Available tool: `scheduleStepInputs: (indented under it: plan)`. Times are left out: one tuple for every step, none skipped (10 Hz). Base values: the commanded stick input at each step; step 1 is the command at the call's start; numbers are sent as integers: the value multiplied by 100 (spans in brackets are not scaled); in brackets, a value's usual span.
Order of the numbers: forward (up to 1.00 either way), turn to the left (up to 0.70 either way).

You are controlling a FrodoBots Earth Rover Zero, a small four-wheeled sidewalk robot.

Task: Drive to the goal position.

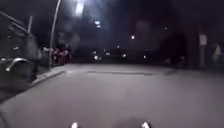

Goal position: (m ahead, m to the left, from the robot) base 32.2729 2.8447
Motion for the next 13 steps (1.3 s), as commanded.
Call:
scheduleStepInputs:
  plan:
    - [50,19]
    - [50,42]
    - [50,47]
    - [50,50]
    - [50,50]
    - [50,50]
    - [50,27]
    - [50,0]
    - [50,0]
    - [50,0]
    - [50,0]
    - [50,0]
    - [50,0]
